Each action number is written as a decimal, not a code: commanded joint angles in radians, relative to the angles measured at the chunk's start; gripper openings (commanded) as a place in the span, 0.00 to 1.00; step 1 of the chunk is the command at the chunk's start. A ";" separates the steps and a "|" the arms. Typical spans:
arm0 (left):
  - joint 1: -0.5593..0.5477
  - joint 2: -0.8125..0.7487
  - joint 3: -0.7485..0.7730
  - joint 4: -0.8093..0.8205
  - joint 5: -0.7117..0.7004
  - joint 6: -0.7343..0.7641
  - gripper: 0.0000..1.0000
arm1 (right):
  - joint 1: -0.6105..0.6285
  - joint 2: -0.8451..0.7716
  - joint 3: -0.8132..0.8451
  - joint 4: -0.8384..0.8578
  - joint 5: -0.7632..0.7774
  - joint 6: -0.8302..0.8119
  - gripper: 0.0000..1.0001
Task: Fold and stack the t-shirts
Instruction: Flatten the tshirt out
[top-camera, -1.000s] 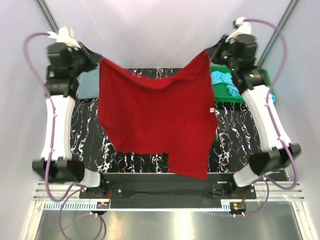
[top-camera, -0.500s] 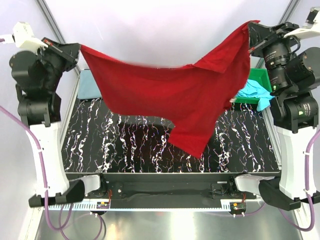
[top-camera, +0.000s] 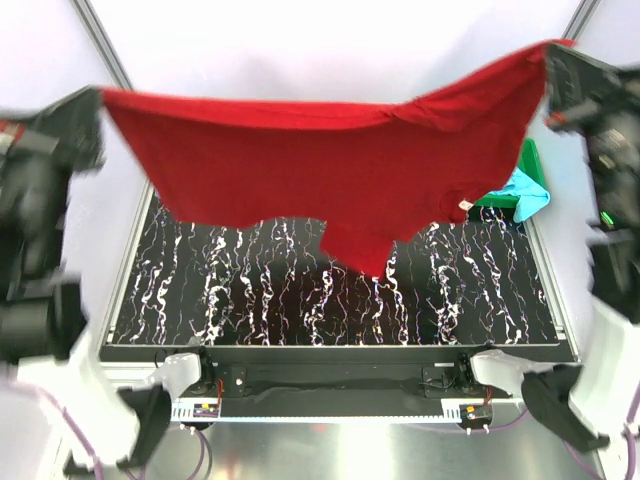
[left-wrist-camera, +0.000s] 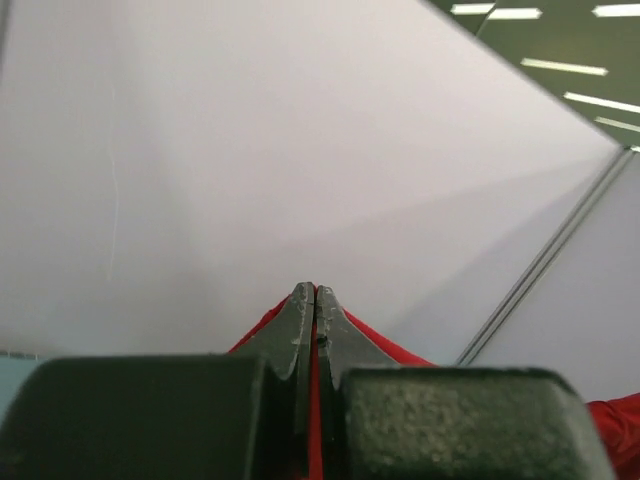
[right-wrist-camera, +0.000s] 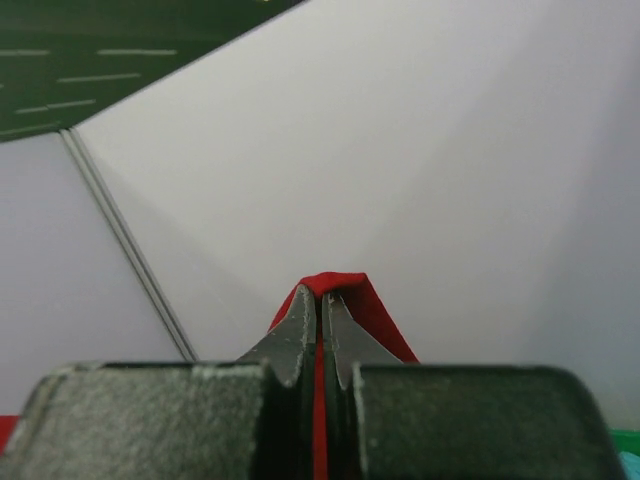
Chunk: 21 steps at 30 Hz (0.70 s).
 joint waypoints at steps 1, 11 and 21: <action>0.001 -0.124 0.042 0.024 -0.062 0.067 0.00 | -0.003 -0.130 0.037 0.045 -0.028 0.007 0.00; -0.064 -0.238 0.090 0.016 -0.165 0.104 0.00 | -0.002 -0.192 0.160 -0.057 -0.057 0.061 0.00; -0.085 -0.218 -0.112 0.028 -0.210 0.155 0.00 | -0.003 -0.121 0.099 -0.062 -0.060 0.066 0.00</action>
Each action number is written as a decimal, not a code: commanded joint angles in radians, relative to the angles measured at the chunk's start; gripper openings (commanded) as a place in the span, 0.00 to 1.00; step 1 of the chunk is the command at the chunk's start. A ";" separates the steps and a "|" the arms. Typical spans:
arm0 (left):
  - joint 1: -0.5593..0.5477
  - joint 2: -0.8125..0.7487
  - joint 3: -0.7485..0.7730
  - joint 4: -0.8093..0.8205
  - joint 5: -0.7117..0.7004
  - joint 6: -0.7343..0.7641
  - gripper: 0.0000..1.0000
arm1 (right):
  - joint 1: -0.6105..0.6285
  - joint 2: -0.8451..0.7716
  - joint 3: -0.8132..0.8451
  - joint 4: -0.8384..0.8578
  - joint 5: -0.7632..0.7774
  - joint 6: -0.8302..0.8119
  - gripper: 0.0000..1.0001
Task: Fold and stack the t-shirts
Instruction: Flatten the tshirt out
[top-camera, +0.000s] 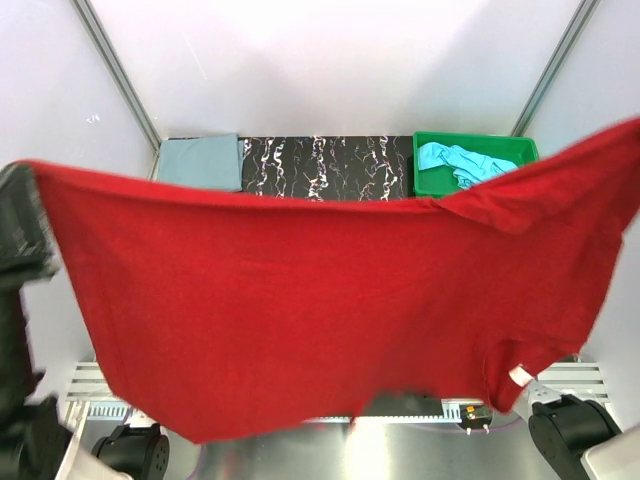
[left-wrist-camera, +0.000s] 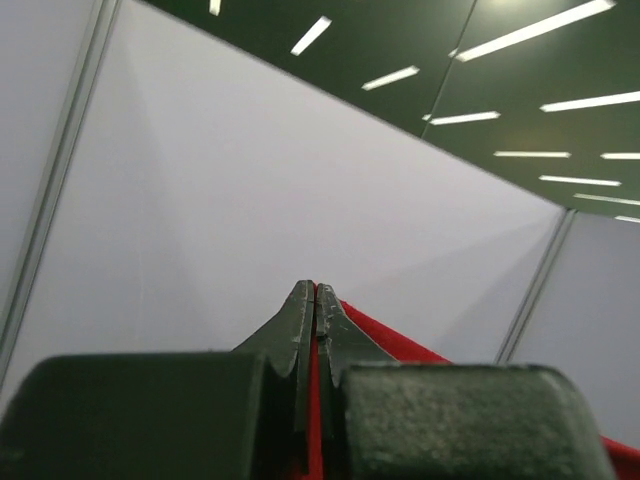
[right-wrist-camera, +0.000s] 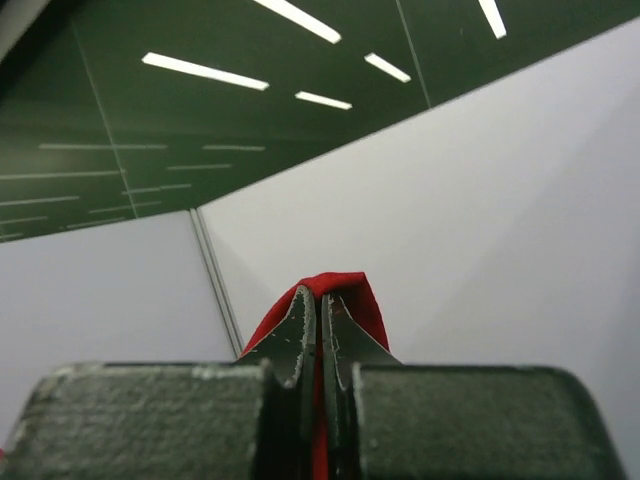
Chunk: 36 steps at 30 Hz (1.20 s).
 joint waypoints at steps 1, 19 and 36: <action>-0.004 0.053 -0.133 0.032 -0.056 0.060 0.00 | -0.002 0.090 -0.065 -0.002 -0.003 0.006 0.00; 0.039 0.358 -1.067 0.540 -0.051 0.207 0.00 | -0.003 0.341 -0.895 0.466 0.080 -0.082 0.00; 0.118 0.827 -0.923 0.571 0.134 0.202 0.00 | -0.003 0.655 -0.858 0.470 0.000 -0.097 0.00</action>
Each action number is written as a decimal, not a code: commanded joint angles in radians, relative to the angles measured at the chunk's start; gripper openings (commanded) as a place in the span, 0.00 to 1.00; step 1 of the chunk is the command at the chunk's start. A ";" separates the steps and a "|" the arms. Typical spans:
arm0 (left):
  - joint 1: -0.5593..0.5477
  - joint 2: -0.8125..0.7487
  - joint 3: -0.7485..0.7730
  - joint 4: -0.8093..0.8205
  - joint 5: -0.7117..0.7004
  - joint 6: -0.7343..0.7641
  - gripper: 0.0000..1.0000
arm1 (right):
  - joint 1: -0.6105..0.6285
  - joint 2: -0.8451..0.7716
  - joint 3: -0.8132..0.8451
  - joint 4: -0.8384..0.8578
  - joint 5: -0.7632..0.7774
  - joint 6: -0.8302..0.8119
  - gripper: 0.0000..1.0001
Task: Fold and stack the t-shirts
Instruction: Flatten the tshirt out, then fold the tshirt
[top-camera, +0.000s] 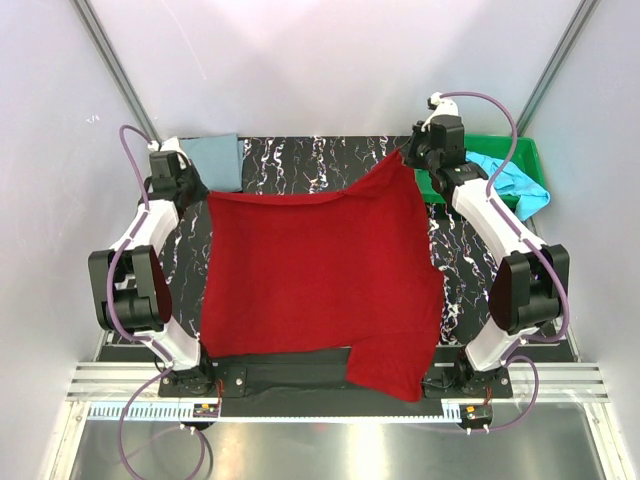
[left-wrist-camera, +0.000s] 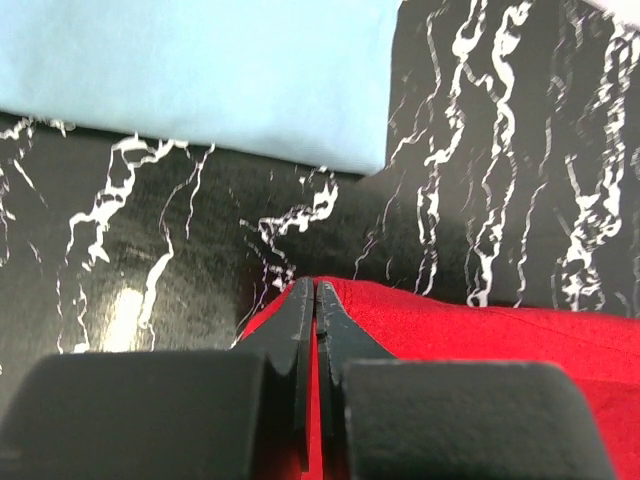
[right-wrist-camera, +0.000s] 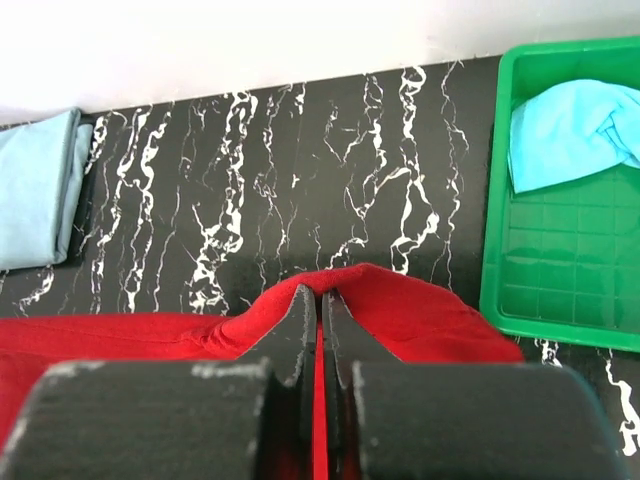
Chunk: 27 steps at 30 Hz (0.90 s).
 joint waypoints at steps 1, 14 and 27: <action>0.015 -0.001 0.050 0.034 0.038 0.018 0.00 | -0.003 -0.041 0.046 0.038 -0.008 0.007 0.00; 0.059 -0.057 0.054 -0.229 0.038 -0.001 0.00 | -0.003 -0.190 -0.059 -0.151 -0.046 0.098 0.00; 0.210 -0.129 0.192 -0.312 -0.022 0.014 0.00 | -0.003 -0.050 0.018 -0.068 -0.180 0.165 0.00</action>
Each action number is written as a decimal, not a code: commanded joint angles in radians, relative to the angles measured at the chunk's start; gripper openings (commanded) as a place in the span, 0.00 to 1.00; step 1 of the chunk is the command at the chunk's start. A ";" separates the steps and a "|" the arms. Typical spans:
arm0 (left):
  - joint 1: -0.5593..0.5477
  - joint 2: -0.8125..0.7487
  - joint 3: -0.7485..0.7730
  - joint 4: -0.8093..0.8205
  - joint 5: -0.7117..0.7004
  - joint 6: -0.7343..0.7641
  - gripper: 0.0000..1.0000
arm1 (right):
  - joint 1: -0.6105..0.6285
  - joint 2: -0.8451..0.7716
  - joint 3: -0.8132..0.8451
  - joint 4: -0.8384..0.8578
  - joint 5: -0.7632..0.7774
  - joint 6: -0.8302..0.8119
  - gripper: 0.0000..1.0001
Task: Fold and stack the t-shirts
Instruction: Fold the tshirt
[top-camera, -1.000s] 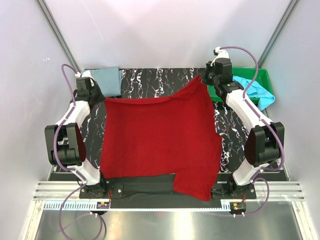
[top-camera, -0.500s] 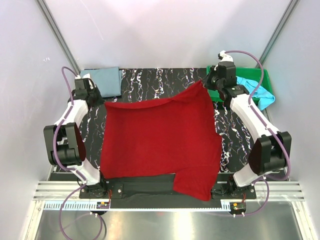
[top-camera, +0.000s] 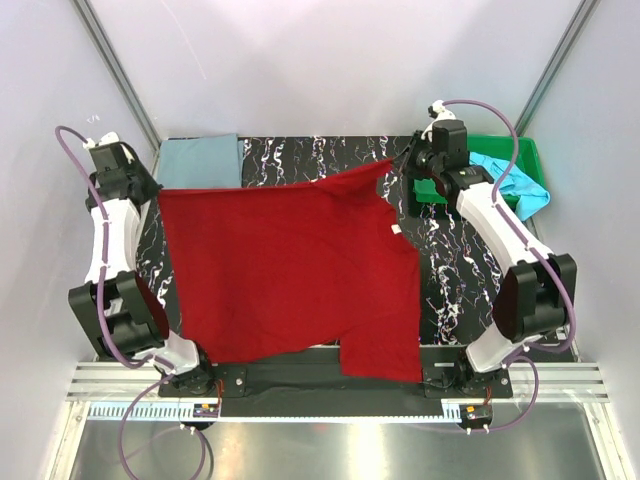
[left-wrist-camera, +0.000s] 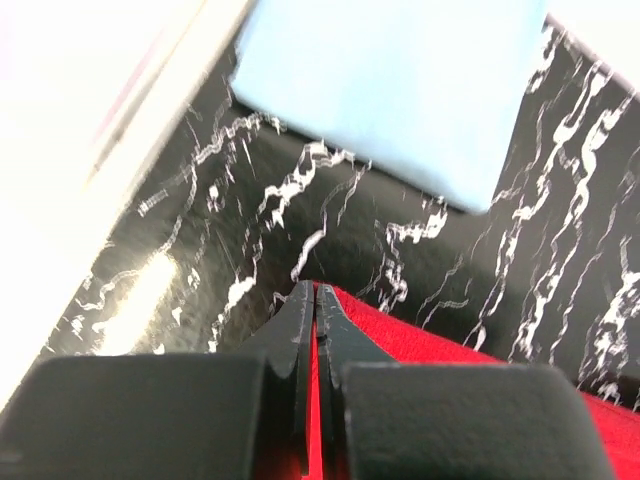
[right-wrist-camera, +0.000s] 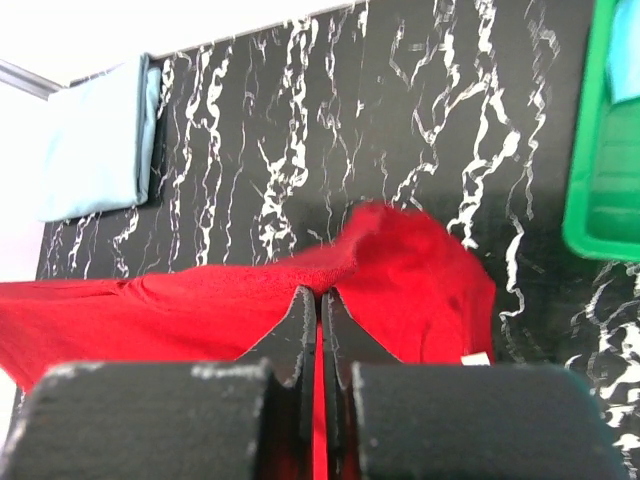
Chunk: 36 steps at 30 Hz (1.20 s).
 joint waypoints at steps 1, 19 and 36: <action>0.004 0.020 0.050 0.013 0.056 0.015 0.00 | -0.002 0.030 0.037 0.059 -0.037 0.033 0.00; 0.004 0.117 0.014 -0.065 0.050 -0.022 0.00 | -0.003 0.055 0.043 0.031 -0.071 0.051 0.00; 0.088 -0.078 -0.255 -0.211 -0.102 -0.180 0.00 | -0.003 -0.062 -0.078 -0.145 -0.100 0.099 0.00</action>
